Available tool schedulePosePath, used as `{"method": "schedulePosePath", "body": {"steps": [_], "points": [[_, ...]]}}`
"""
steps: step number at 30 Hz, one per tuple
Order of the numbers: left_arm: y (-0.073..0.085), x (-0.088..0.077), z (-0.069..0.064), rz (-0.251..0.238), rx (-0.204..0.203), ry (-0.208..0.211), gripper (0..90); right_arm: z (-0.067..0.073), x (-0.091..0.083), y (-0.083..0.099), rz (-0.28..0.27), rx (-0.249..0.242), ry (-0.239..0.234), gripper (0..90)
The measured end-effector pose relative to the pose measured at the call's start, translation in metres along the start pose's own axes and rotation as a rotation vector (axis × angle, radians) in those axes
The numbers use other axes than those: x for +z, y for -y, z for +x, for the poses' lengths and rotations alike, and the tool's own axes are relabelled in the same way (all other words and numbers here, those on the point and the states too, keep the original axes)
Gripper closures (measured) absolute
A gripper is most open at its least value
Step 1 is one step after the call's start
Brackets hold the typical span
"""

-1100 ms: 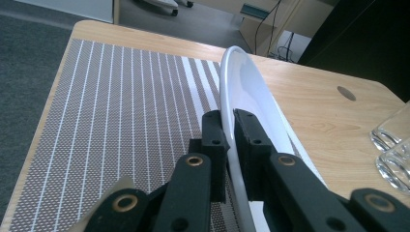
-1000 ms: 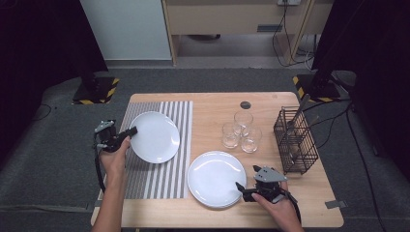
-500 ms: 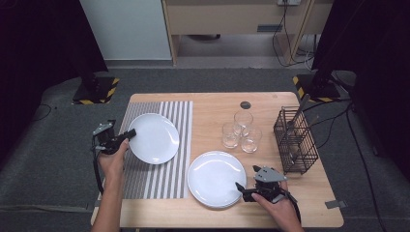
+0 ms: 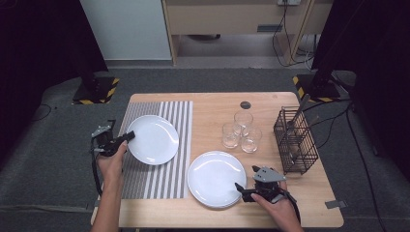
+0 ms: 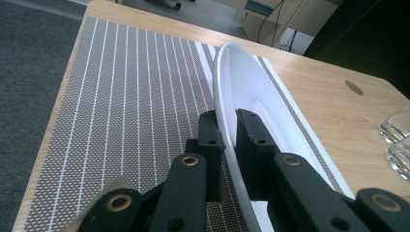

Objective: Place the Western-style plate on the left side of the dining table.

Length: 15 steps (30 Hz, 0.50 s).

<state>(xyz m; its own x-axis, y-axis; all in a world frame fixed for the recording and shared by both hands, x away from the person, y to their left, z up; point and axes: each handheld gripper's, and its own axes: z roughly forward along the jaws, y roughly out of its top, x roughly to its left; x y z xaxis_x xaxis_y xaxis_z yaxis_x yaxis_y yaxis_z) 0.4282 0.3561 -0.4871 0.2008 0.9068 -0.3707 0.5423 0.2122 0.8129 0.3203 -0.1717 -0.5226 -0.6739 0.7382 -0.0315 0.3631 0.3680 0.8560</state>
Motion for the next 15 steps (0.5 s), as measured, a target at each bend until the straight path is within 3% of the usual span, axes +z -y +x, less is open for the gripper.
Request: {"method": "schedulePosePath", "body": {"steps": [6, 15], "points": [[0.001, 0.0, 0.003, 0.014, 0.01, -0.002, 79.5, 0.0, -0.001, 0.0, 0.0, 0.002, 0.003, 9.0], [0.008, 0.003, 0.015, 0.042, -0.007, -0.005, 77.0, 0.0, 0.001, 0.001, 0.008, 0.002, -0.004, 8.8]]}}
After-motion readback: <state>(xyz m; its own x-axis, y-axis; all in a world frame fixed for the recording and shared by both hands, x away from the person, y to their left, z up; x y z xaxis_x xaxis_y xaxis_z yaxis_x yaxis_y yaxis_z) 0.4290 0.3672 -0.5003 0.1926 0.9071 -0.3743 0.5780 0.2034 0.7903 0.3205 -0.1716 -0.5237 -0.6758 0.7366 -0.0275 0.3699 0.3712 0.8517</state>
